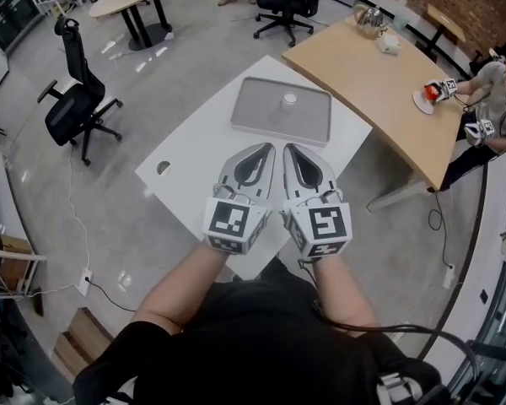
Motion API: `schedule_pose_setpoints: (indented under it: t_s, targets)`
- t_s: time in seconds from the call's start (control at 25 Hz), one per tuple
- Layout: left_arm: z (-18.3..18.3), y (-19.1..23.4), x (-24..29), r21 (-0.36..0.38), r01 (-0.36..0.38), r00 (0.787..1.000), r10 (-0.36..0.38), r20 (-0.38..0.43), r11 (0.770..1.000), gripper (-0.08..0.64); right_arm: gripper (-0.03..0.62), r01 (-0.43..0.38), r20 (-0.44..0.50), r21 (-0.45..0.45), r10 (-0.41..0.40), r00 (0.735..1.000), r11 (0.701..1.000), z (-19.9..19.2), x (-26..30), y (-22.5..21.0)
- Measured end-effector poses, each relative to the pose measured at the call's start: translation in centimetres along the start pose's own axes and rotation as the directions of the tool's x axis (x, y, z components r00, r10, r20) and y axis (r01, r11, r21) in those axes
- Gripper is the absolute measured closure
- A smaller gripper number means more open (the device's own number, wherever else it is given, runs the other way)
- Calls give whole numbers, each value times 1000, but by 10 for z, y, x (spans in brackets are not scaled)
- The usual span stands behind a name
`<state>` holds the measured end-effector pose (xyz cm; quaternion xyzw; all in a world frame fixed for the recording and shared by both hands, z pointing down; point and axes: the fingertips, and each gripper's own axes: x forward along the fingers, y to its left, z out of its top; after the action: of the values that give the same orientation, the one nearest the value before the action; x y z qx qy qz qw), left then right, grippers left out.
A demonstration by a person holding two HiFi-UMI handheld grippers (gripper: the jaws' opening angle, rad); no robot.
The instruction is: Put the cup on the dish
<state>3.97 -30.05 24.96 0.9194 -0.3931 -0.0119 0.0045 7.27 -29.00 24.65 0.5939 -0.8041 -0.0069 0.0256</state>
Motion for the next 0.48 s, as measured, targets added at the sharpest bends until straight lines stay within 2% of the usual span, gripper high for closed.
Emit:
schedule_pose_setpoints:
  t_s: [0.2, 0.32, 0.48]
  targets:
    - [3, -21, -31, -1, 40, 999, -40, -2, 999, 554, 579, 1, -12, -7, -2, 1000, 1000, 0, -27, 21]
    - [5, -28, -42, -27, 34, 999, -34, -6, 999, 554, 580, 7, -23, 4, -7, 1000, 1000, -4, -41, 27]
    - [3, -35, -55, -20, 51, 999, -51, -12, 999, 554, 580, -21, -25, 29, 22, 999, 999, -4, -51, 36]
